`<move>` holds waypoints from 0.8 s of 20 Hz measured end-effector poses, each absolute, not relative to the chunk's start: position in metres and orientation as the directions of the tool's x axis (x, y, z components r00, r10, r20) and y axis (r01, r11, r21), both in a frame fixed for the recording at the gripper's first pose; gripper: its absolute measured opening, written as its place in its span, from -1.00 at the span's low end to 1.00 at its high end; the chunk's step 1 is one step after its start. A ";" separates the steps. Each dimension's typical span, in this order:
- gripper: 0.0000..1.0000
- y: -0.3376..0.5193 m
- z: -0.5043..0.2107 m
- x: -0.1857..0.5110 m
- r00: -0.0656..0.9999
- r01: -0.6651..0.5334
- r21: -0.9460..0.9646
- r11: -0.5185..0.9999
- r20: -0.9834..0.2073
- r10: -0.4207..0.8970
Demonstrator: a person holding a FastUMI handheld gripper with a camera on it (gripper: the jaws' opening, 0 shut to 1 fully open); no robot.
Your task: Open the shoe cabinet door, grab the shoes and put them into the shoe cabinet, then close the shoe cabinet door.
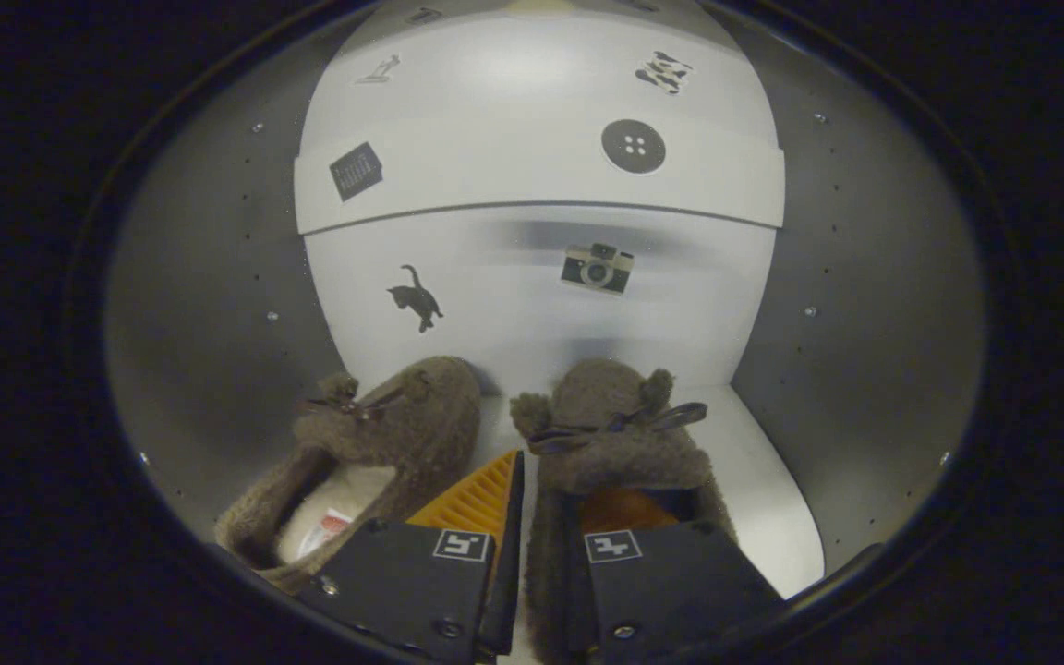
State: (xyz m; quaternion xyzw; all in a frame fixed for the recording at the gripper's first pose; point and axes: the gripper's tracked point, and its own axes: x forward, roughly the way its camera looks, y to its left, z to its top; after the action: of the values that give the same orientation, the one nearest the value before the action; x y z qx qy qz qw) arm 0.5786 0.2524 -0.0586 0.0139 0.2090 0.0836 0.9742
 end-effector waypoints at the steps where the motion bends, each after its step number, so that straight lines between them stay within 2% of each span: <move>1: -0.50 0.253 -0.056 0.575 0.900 -0.163 0.068 0.984 -0.398 0.177; 2: -0.48 0.255 -0.050 0.572 0.904 -0.176 0.077 0.981 -0.382 0.192; 6: 0.28 0.253 -0.036 0.547 0.929 -0.169 0.038 0.985 -0.328 0.172; 8: 0.29 0.250 -0.031 0.531 0.940 -0.169 0.009 0.986 -0.300 0.164; 10: 0.38 0.246 -0.022 0.511 0.954 -0.168 -0.037 0.985 -0.259 0.153; 12: 0.52 0.243 -0.011 0.487 0.963 -0.175 -0.072 0.982 -0.219 0.156; 13: 0.71 0.243 -0.007 0.474 0.965 -0.184 -0.076 0.980 -0.204 0.165; 15: 0.86 0.245 0.002 0.442 0.966 -0.210 -0.071 0.975 -0.172 0.195; 16: 0.86 0.247 0.010 0.424 0.966 -0.226 -0.072 0.971 -0.144 0.215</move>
State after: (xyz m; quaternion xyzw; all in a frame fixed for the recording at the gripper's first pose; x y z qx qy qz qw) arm 0.4240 0.2471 0.0099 -0.0439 0.0680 0.1113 0.9905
